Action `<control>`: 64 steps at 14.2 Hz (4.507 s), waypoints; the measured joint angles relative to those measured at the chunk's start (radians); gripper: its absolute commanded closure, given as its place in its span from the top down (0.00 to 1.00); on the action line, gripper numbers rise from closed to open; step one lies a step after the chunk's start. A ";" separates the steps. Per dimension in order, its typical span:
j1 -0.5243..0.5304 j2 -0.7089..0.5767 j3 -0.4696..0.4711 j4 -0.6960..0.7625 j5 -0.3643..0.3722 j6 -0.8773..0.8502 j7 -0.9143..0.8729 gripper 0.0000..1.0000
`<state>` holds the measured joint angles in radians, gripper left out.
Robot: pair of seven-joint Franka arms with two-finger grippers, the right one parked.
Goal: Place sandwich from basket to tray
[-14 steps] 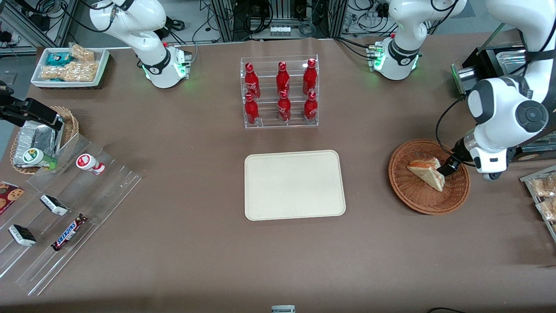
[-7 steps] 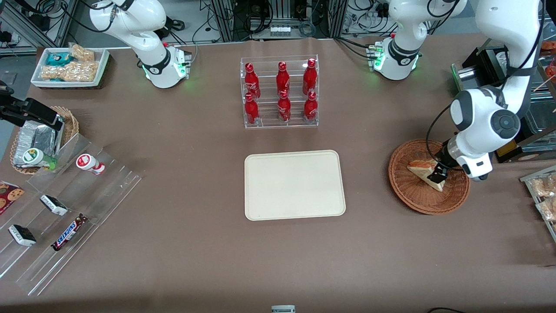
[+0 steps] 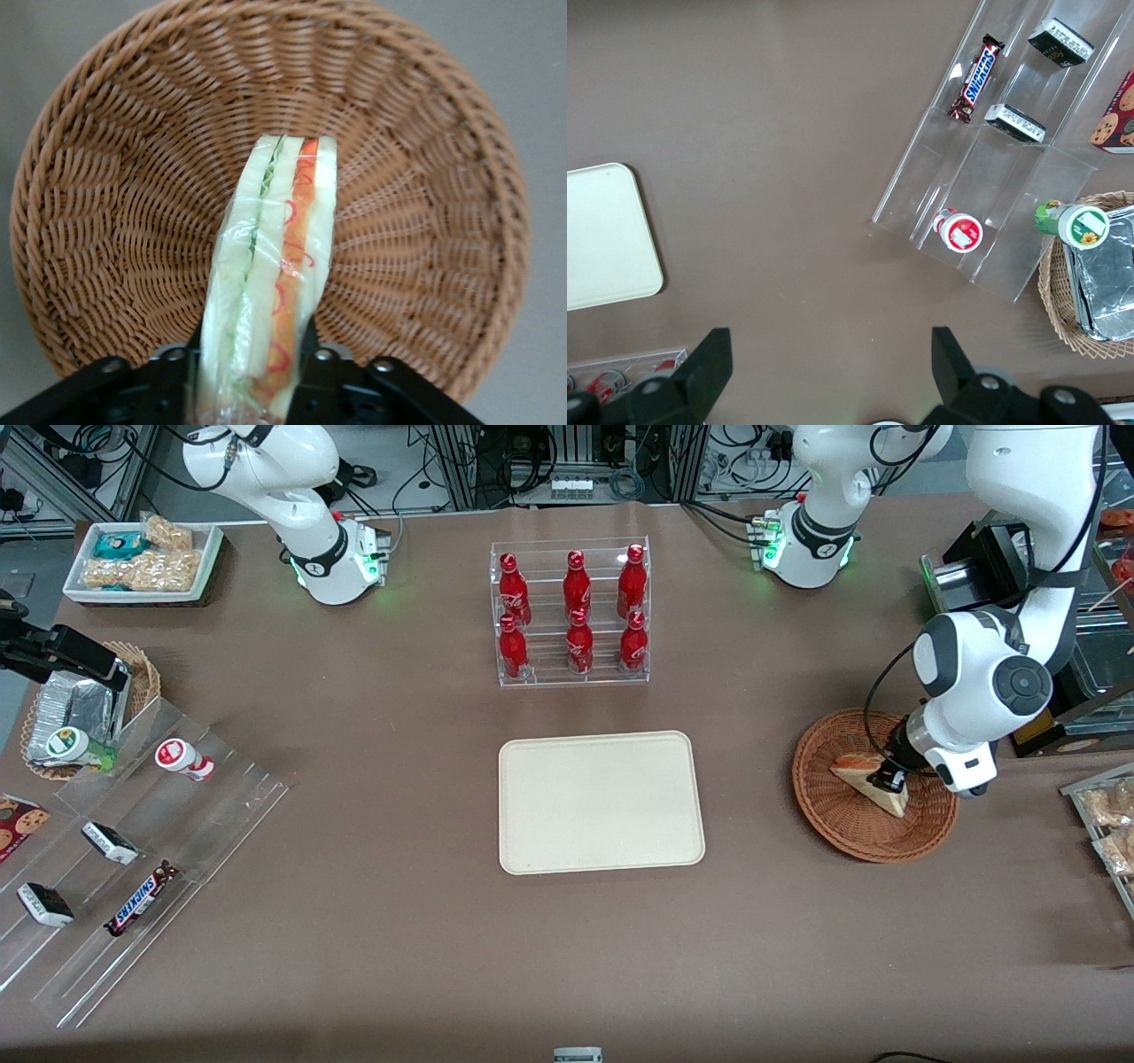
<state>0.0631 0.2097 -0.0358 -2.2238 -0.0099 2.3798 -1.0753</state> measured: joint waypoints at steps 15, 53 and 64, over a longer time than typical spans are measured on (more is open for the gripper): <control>-0.561 0.286 -0.021 0.562 -0.054 -0.307 0.040 0.04; -0.507 0.178 0.014 0.607 0.035 -0.379 0.252 1.00; -0.152 -0.132 0.018 0.499 0.012 -0.697 0.793 1.00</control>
<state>-0.0885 0.0781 -0.0174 -1.7244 0.0024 1.6824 -0.2826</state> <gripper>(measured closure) 0.000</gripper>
